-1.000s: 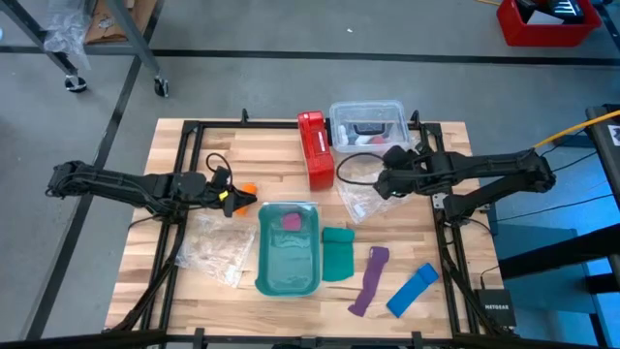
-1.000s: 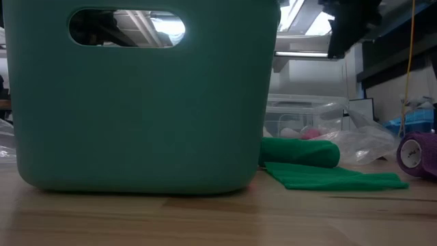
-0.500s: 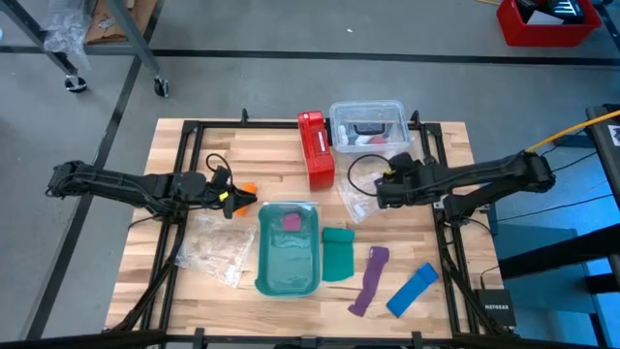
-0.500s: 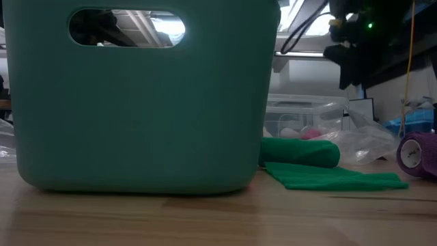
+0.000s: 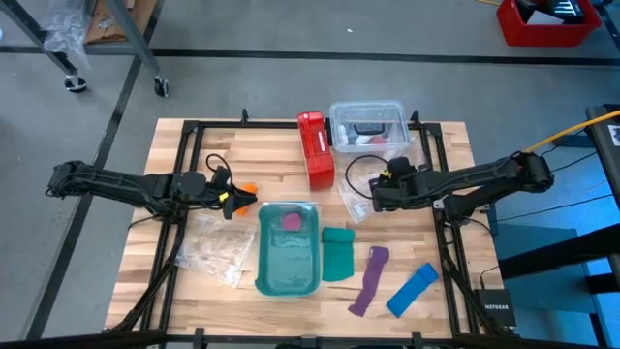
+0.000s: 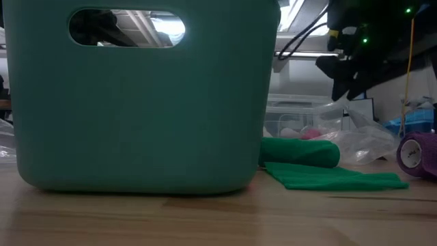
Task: Roll bandage
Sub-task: Open the transparent zip bag
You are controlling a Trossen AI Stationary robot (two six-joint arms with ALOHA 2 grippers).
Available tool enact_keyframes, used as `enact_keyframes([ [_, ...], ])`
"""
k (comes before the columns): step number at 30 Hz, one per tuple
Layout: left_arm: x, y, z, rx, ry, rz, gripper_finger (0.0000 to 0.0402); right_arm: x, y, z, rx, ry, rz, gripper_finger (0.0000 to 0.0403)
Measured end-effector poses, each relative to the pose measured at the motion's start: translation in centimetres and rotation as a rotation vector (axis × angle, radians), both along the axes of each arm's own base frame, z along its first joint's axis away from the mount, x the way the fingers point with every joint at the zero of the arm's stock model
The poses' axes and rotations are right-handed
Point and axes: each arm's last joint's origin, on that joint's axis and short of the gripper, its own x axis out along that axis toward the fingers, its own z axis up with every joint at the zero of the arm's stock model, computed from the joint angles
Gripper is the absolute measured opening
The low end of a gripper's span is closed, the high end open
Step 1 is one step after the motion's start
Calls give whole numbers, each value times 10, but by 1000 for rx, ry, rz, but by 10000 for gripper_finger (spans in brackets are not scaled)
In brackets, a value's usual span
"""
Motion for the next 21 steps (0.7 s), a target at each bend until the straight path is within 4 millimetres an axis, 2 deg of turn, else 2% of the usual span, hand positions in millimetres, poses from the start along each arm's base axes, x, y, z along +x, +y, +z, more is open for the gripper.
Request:
enact_keyframes([
  [11,0,0,0,0,0,0,114,15,0,-27,-97,173,-5,193],
  [21,0,0,0,4,1,-2,114,7,-14,-46,-116,383,-150,193],
])
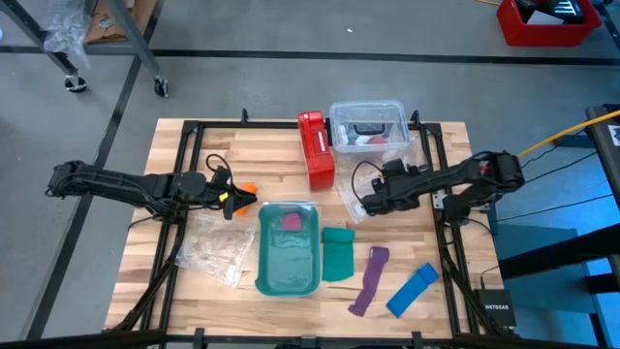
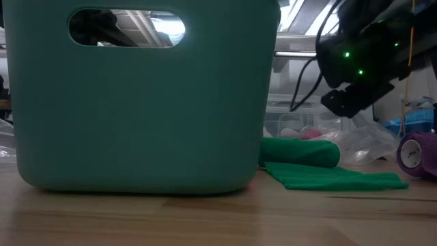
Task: Roll bandage
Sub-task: Open the transparent zip bag
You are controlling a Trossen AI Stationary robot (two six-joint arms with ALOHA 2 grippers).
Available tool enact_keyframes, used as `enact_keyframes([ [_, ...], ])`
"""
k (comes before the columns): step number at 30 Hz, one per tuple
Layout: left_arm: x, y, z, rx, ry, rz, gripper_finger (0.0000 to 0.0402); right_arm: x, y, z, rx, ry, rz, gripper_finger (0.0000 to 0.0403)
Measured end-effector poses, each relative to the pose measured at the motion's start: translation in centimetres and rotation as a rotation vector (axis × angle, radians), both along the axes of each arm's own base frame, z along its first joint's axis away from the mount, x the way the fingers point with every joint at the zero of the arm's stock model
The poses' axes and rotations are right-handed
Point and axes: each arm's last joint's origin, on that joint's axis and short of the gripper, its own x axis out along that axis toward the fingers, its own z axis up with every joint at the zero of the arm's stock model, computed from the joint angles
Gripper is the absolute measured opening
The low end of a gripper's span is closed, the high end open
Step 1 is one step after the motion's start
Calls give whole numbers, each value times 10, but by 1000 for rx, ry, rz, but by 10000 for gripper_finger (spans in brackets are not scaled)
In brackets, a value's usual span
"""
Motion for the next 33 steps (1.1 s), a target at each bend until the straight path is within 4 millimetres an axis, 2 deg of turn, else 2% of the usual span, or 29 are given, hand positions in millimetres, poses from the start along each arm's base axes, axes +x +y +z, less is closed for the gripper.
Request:
enact_keyframes([
  [3,0,0,0,13,2,-4,114,0,-5,-1,8,10,-27,189],
  [6,0,0,0,13,2,-4,114,-1,-6,-1,21,19,-35,163],
  [14,0,0,0,11,3,-4,114,-1,-5,-2,83,129,36,14],
  [20,0,0,-1,11,9,-3,114,-2,-4,-2,125,161,48,11],
  [25,0,0,-1,11,11,-3,114,-8,-2,7,148,178,60,8],
  [33,0,0,-1,11,10,-4,114,-15,13,51,116,148,139,3],
])
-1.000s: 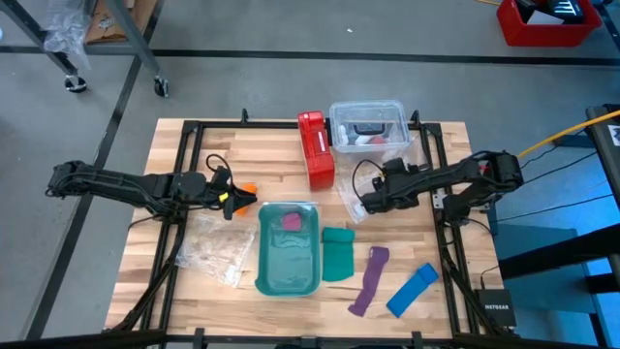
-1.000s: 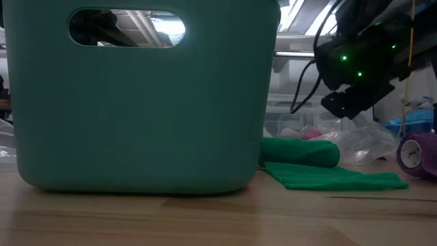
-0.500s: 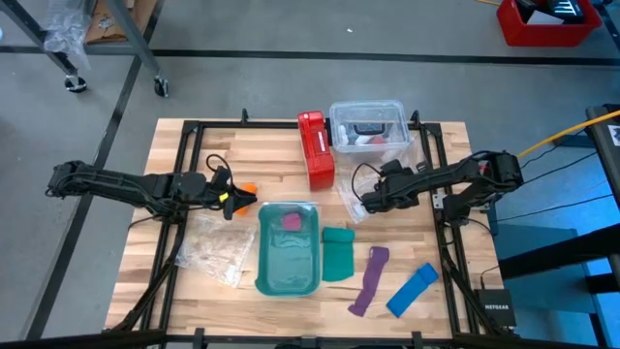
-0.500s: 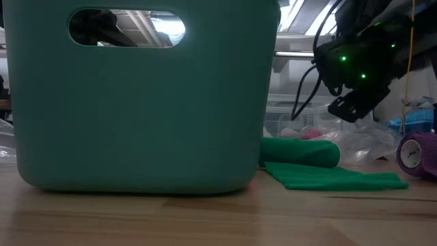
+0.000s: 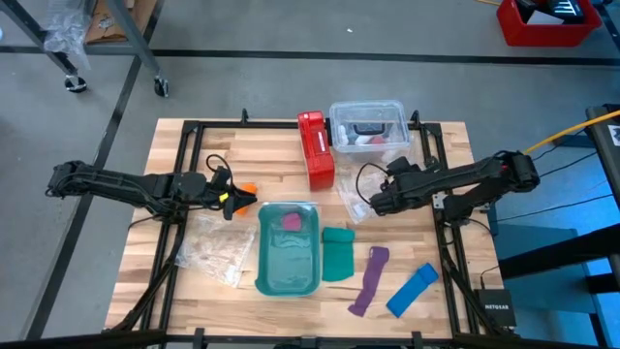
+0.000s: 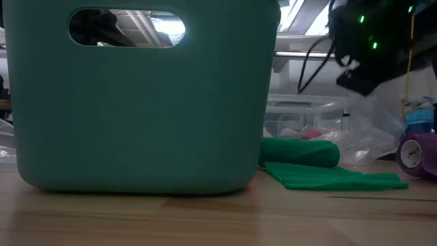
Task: Roll bandage
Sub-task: Open the transparent zip bag
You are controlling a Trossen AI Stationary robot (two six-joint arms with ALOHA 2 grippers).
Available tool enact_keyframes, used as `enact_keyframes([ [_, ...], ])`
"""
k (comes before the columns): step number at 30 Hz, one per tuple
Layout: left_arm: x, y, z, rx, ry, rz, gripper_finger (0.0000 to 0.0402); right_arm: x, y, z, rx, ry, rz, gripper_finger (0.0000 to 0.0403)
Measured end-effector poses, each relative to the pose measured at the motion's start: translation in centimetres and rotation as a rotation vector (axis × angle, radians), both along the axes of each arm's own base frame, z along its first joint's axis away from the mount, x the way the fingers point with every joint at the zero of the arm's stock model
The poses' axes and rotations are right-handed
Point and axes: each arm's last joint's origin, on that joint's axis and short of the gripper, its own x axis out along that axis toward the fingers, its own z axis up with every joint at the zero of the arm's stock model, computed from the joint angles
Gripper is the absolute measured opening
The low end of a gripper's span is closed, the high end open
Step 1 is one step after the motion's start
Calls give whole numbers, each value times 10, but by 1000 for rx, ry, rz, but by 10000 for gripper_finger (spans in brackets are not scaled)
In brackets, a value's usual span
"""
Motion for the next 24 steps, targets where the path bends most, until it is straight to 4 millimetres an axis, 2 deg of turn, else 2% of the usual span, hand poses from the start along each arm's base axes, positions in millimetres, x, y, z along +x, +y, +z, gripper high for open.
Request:
enact_keyframes([
  [8,0,0,0,-1,-1,2,114,-5,14,51,29,-147,116,2],
  [14,0,1,0,-37,-7,31,114,-12,24,91,114,-239,245,1],
  [24,12,0,-12,-1,72,26,114,-21,45,165,199,-424,510,1],
])
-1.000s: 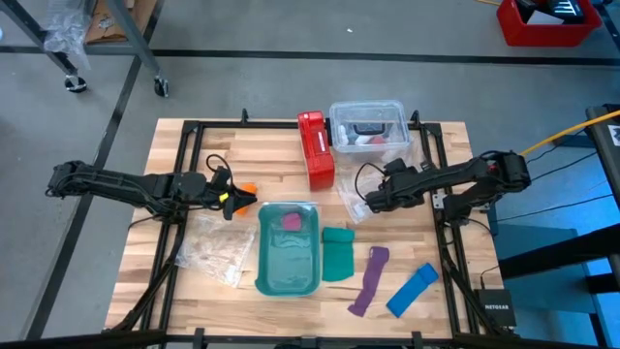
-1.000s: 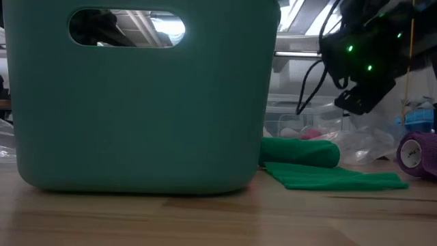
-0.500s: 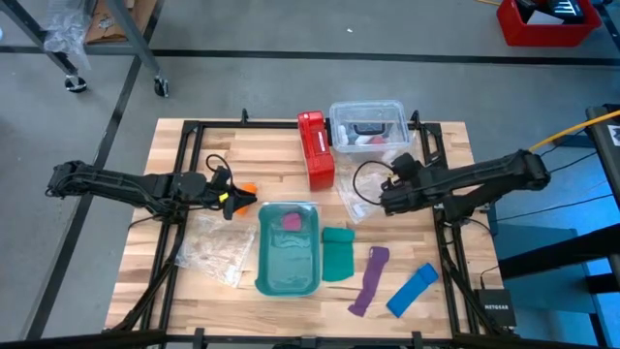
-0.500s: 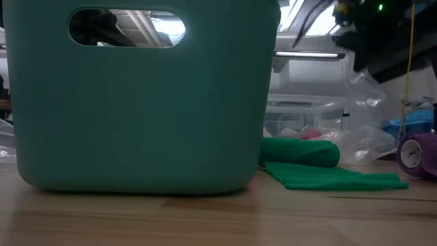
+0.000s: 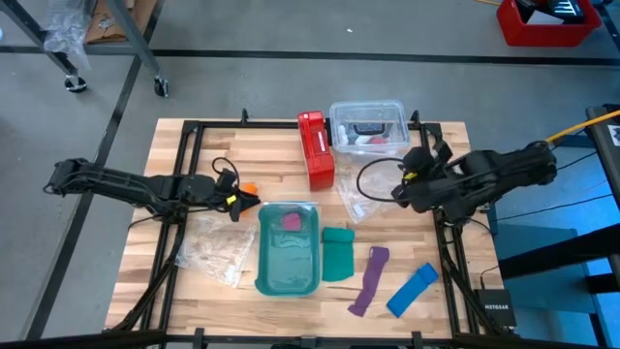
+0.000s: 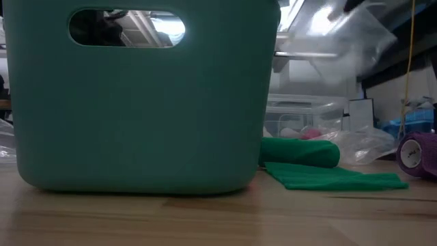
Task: Roll bandage
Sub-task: Open the transparent zip bag
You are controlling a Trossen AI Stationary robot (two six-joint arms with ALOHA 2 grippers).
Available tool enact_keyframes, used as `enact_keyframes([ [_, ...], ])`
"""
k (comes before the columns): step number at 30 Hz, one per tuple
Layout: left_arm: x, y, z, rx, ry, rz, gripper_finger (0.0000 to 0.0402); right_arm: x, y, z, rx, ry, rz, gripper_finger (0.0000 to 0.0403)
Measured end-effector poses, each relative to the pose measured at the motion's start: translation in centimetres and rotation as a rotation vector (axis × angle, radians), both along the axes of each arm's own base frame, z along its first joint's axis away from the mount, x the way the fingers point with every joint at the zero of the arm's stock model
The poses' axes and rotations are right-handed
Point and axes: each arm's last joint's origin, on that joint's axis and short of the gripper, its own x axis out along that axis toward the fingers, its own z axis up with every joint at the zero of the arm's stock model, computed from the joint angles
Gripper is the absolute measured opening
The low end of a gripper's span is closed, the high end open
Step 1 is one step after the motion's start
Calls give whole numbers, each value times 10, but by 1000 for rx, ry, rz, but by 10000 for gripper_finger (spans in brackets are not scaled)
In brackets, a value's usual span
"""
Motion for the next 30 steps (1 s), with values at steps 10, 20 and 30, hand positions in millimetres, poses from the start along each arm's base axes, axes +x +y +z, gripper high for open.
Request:
enact_keyframes([
  [10,22,-13,38,279,-428,-113,96,12,17,43,76,-218,301,1],
  [20,27,-29,52,587,-602,-169,103,50,36,48,67,-309,544,1],
  [30,37,-35,48,712,-638,-166,159,89,52,28,26,-251,601,1],
])
